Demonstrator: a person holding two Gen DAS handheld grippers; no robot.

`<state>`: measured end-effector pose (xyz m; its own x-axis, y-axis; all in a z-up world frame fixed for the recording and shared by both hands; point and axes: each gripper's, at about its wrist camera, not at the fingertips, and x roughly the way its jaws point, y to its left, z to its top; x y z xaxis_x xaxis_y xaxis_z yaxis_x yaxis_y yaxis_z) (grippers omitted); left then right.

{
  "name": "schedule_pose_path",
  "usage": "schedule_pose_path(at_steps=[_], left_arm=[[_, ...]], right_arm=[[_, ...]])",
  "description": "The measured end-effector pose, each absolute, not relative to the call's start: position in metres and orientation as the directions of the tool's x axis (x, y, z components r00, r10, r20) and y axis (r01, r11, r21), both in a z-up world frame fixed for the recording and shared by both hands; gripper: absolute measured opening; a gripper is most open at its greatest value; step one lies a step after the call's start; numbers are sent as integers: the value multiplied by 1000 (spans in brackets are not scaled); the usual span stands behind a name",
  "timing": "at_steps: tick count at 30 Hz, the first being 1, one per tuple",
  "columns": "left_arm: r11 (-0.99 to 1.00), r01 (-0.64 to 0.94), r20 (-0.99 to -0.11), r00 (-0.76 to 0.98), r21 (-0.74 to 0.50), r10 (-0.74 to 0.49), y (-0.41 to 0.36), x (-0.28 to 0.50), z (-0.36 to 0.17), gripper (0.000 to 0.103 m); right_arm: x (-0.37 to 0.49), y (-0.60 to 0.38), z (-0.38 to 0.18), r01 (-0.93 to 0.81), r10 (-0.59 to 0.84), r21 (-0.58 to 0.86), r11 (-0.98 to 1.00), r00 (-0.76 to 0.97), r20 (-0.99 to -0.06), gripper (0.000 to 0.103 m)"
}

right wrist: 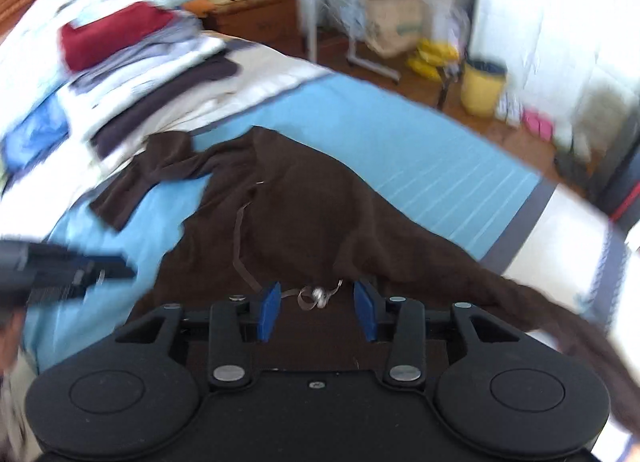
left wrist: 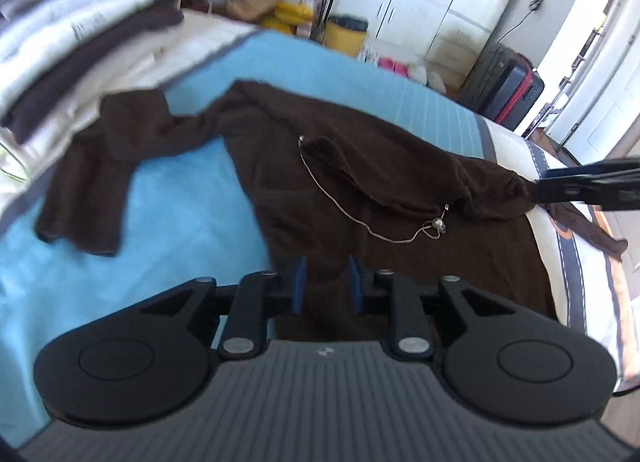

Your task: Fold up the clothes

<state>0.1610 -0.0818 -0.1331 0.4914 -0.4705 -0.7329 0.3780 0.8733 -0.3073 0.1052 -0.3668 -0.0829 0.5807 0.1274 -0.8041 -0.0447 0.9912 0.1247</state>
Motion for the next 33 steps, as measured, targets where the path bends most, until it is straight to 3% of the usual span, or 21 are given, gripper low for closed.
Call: schedule_pose_path(at_steps=[3,7,15,17,18,19,21,23,29,33], left_arm=[[870,371,-743,470,-324,-477,-95,181,-142,23],[864,361,-753,439,-352,-490,-112,210,-159,23],[863,325,-739,451,-387,-502,-140,262,-185,30],[864,335,-744,447,-375,-496,-146,272,-190,30],[864,339,-746,445,-372,-496,-150,277,-191,32],[864,346,-746,444,-367,-495,-153,281,-193,33],[853,385,-731,457,-351,-507,-163,289,-197,23],[858,415,-743,462,-301,-484,-175,297,-202,2],[853,441,-699,516,-278,-495,-199,335,-180,1],[844,469,-662,549,-261,-510,-220,379,-156,1]], right_arm=[[128,-388,-121,68,157,237,969,572,-805,46],[126,-402,-156,135,115,239,962,594,-797,47],[126,-358,-159,-126,-12,-119,985,633,-774,45],[132,-359,-165,-126,-52,-170,977,636,-770,34],[135,-360,-168,-123,-73,-195,973,637,-767,13],[136,-363,-169,-114,-89,-214,970,653,-752,8],[136,-373,-165,-78,-110,-228,971,699,-707,8],[138,-389,-155,-20,-117,-196,980,742,-660,7],[152,-454,-130,122,-125,-45,992,799,-588,7],[188,-471,-123,109,-133,-76,991,806,-577,7]])
